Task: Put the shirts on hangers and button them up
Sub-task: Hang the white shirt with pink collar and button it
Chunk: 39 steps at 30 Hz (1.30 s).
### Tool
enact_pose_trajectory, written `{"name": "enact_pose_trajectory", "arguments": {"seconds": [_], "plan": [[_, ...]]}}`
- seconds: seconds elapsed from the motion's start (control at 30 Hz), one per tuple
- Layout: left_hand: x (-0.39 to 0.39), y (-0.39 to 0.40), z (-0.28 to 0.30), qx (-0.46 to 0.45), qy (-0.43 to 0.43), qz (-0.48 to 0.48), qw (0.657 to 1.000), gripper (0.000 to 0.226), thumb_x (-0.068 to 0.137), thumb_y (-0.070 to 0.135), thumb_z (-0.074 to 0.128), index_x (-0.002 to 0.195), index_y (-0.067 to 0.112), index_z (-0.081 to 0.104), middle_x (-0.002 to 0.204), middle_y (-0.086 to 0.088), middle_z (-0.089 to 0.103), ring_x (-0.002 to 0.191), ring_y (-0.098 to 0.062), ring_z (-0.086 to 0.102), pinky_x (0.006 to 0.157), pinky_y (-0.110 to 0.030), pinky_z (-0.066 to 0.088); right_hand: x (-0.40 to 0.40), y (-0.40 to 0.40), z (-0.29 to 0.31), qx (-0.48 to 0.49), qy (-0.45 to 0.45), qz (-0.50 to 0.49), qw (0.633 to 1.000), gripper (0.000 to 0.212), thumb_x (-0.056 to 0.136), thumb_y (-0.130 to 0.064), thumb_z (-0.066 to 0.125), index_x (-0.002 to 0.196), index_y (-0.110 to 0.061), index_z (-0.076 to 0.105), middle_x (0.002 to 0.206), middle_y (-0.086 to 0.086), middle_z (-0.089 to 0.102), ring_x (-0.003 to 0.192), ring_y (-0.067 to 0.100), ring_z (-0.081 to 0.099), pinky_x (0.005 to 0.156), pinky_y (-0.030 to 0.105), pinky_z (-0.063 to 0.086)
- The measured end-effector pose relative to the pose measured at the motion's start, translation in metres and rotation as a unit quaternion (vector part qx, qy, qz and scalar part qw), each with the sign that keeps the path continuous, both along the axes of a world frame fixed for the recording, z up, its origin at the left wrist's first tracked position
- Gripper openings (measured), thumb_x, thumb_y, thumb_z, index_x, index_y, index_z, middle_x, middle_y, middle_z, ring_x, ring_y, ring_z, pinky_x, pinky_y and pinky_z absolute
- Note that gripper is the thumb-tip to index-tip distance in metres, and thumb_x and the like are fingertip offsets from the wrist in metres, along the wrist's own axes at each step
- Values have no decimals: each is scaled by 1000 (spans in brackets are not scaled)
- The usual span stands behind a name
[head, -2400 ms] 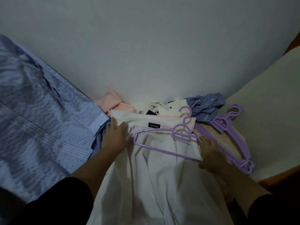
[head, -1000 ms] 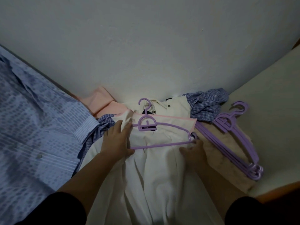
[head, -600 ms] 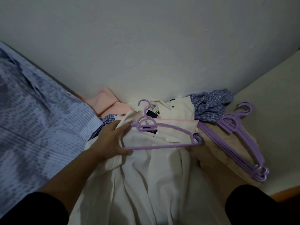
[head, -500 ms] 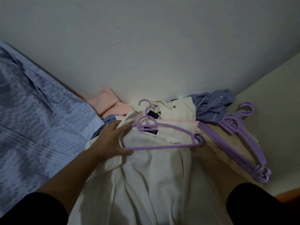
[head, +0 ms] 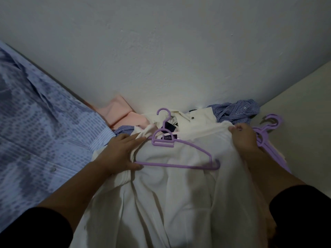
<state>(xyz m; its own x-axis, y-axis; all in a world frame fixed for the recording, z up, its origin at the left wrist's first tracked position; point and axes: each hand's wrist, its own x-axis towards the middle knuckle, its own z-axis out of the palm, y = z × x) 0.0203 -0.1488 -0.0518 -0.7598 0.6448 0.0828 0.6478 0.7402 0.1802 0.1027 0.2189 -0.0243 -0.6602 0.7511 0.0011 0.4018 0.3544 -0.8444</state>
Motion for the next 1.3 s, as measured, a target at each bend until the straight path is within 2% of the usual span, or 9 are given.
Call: {"name": "enact_pose_trajectory", "arguments": {"seconds": [0.27, 0.37, 0.43, 0.53, 0.73, 0.87, 0.97, 1.13, 1.3], "plan": [[-10, 52, 21, 55, 33, 128, 990, 93, 65, 62, 72, 144, 31, 31, 135, -7, 51, 117, -30, 48, 96, -44, 41, 0, -89, 32, -234, 78, 128, 961, 21, 98, -15, 43, 84, -9, 56, 70, 11, 49, 54, 19, 47, 42, 24, 39], [-8, 78, 9, 48, 9, 193, 980, 95, 72, 52, 71, 148, 26, 19, 150, -11, 31, 136, -38, 28, 110, -52, 26, 5, -124, 11, -407, 80, 155, 896, 18, 99, -12, 41, 84, -17, 47, 75, 6, 58, 62, 16, 58, 53, 28, 51], [9, 86, -6, 75, -17, 239, 968, 98, 74, 46, 71, 149, 23, 13, 156, -13, 18, 141, -37, 18, 111, -52, 25, 11, -130, -12, -386, 46, 155, 908, 17, 97, -12, 47, 81, -18, 49, 83, 9, 57, 68, 16, 55, 61, 27, 42], [48, 82, -27, 219, -12, 325, 920, 84, 76, 35, 71, 145, 18, 26, 148, -10, 35, 135, -28, 35, 105, -43, 36, 28, -124, -41, -297, 1, 137, 945, 11, 88, -21, 58, 78, -18, 54, 87, 12, 54, 73, 18, 51, 65, 28, 37], [95, 97, -41, 410, -143, 353, 829, 56, 91, 19, 59, 142, 16, 36, 86, 7, 59, 80, -16, 60, 71, -27, 42, 40, -118, -59, -447, -15, 171, 878, 33, 97, -11, 43, 119, -36, 46, 96, 2, 61, 89, 24, 62, 65, 30, 43], [87, 110, -31, 492, -159, 366, 774, 56, 90, 19, 62, 140, 13, 36, 116, 3, 56, 98, -16, 57, 80, -23, 40, 32, -117, -53, -445, 35, 169, 879, 26, 96, -5, 42, 114, -19, 52, 87, 7, 59, 76, 24, 60, 70, 33, 45], [74, 115, -21, 524, -173, 379, 743, 57, 91, 19, 61, 140, 11, 34, 103, 6, 60, 80, -1, 55, 73, -13, 35, 23, -114, -48, -487, 99, 172, 850, 27, 98, -3, 34, 110, -12, 56, 79, 11, 52, 69, 25, 52, 64, 31, 42], [61, 131, -20, 548, -224, 422, 687, 54, 86, 17, 67, 133, 12, 42, 82, 4, 66, 77, -11, 62, 83, -33, 49, 8, -117, -42, -509, 116, 205, 828, 21, 99, -17, 43, 97, -19, 64, 80, 3, 65, 76, 19, 65, 76, 34, 49], [62, 148, -28, 579, -315, 440, 610, 67, 76, 18, 72, 135, 15, 40, 82, -14, 72, 78, -28, 68, 87, -47, 53, -2, -128, -44, -554, 128, 139, 811, 11, 93, -15, 55, 85, -12, 62, 68, 1, 58, 64, 15, 51, 59, 28, 41]]}}
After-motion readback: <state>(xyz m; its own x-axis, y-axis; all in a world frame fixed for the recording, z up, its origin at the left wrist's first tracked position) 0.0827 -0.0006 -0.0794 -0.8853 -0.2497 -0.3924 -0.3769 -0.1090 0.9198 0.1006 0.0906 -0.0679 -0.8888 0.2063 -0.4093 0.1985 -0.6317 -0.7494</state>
